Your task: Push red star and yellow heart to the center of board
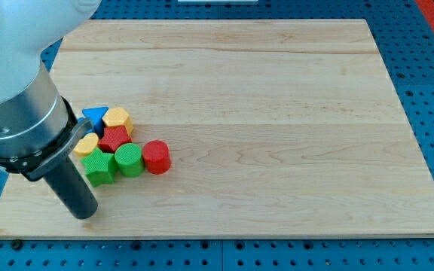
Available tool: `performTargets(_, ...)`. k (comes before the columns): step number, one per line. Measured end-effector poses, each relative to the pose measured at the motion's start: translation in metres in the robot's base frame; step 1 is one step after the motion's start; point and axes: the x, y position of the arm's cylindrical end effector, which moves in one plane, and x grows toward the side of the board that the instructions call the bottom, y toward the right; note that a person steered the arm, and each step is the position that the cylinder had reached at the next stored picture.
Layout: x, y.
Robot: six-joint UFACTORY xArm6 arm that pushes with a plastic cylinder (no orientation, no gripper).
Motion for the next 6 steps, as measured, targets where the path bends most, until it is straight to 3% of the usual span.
performTargets(2,-0.065,-0.062)
performTargets(4,-0.112,-0.003)
performTargets(5,-0.098,-0.036)
performTargets(6,-0.099,-0.128)
